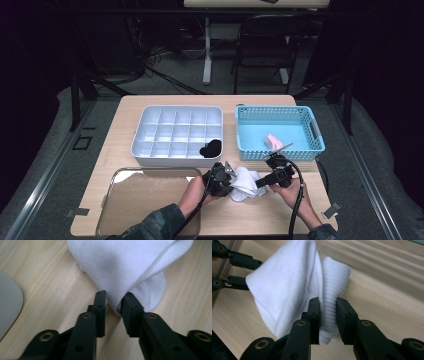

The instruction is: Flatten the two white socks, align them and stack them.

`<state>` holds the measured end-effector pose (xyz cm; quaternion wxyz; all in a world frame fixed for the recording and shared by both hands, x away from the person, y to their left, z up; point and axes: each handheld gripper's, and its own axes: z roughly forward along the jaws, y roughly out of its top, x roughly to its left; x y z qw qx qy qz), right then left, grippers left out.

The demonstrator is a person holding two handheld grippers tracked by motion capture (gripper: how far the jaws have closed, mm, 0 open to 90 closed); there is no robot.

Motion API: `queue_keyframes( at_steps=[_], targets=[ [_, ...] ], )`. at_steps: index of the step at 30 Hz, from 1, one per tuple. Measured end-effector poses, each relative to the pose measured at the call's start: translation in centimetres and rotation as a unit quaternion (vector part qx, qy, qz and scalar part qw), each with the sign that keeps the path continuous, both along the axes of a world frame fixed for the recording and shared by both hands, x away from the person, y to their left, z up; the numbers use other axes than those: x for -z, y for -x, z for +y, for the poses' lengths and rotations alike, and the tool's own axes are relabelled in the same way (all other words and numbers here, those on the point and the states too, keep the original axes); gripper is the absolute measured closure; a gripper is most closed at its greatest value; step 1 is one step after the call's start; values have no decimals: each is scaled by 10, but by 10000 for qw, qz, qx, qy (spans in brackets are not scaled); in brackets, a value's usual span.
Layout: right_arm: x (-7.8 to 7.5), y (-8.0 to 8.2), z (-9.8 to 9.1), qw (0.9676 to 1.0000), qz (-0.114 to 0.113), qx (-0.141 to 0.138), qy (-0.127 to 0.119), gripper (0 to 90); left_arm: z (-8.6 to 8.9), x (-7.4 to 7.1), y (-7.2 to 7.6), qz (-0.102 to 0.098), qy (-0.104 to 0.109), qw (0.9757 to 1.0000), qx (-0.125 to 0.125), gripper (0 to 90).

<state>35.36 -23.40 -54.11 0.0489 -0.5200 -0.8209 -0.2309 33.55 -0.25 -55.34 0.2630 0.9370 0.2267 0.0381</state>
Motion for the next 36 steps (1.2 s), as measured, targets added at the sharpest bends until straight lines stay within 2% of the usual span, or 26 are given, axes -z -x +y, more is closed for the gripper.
queue_keyframes(
  at_steps=[2, 4, 5, 6, 8, 10, 12, 14, 15, 16, 17, 20, 22, 23, 26, 27, 30, 32, 36],
  targets=[
    [-2, 1, 0, 10000, -35, -18, -4, 749, 3, -6, 1, -73, 53, 10000, -13, 611],
    [-5, 3, 0, 10000, -64, -41, 30, 750, 4, -15, 4, -200, 210, 9996, -64, 489],
    [-5, 4, 1, 9998, -140, 113, -47, 750, 2, -20, 5, -291, 326, 9990, -78, 461],
    [-8, 4, 0, 9999, -97, -14, 100, 749, -1, -24, 6, -364, 406, 9985, -86, 445],
    [-9, 6, 0, 9999, -93, 7, 116, 747, -10, -30, 8, -409, 605, 9973, -26, 417],
    [-8, 8, 1, 9998, -107, 51, 133, 746, -22, -31, 11, -447, 704, 9965, 80, 405],
    [-9, 10, 2, 9998, -51, 73, 159, 744, -32, -26, 13, -426, 667, 9967, 200, 393],
    [-10, 12, 1, 9998, -86, 79, 131, 743, -41, -19, 14, -346, 611, 9971, 283, 381],
    [-8, 13, 3, 9996, -158, 253, 29, 743, -45, -15, 15, -342, 539, 9975, 315, 379],
    [-10, 13, 2, 9998, -93, 137, 98, 743, -47, -13, 16, -345, 526, 9975, 320, 376],
    [-10, 13, 2, 9998, -93, 141, 108, 743, -50, -12, 16, -358, 479, 9976, 340, 377],
    [-8, 13, 5, 9998, -89, 156, 49, 744, -53, -8, 15, -348, 381, 9982, 310, 404],
    [-8, 14, 6, 9999, -66, 91, 59, 747, -51, -8, 14, -323, 413, 9982, 294, 487],
    [-8, 15, 8, 9998, -122, 172, 24, 749, -50, -8, 13, -315, 438, 9981, 311, 546],
    [-10, 15, 7, 9998, -136, 73, 113, 756, -47, -8, 12, -253, 544, 9977, 318, 693],
    [-10, 15, 7, 9998, -147, 75, 137, 758, -46, -8, 13, -296, 591, 9974, 302, 726],
    [-9, 16, 7, 9994, -252, 151, 154, 762, -40, -10, 12, -300, 770, 9963, 233, 759],
    [-11, 14, 4, 9995, -261, 51, 197, 763, -35, -13, 12, -314, 878, 9955, 170, 759],
    [-12, 14, 0, 9991, -264, 79, 311, 764, -22, -17, 11, -338, 1107, 9933, -69, 768]
  ],
)
